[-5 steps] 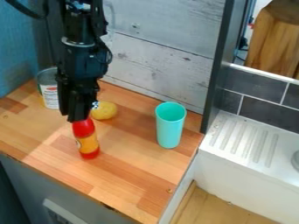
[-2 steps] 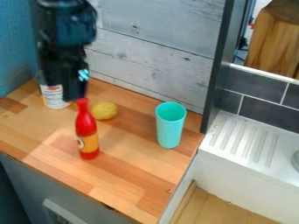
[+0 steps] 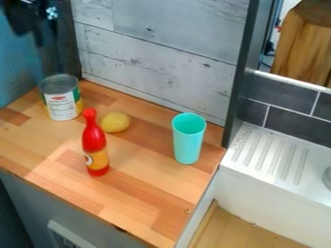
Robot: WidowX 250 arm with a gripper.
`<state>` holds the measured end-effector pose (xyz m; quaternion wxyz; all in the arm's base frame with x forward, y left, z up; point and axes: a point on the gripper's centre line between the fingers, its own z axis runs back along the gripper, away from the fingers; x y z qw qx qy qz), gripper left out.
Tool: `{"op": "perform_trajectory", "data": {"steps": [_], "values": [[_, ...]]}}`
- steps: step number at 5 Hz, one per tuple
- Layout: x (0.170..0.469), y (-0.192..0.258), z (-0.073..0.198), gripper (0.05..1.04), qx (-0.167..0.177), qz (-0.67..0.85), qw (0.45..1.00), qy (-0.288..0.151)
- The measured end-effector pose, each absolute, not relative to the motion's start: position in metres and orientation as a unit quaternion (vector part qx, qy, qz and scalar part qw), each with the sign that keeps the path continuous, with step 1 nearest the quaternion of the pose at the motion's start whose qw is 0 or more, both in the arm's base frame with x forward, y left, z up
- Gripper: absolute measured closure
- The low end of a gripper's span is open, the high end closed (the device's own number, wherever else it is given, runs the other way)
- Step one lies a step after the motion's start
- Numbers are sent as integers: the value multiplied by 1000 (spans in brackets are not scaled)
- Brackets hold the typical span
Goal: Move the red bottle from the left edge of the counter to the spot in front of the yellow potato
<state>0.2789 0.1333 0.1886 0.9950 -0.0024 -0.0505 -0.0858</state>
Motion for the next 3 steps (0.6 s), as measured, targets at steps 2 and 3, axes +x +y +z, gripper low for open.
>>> {"op": "perform_trajectory", "data": {"steps": [2, 3], "values": [[330, 157, 141, 80, -21, -55, 997, -53], [342, 159, 125, 80, -25, -26, 997, -63]]}}
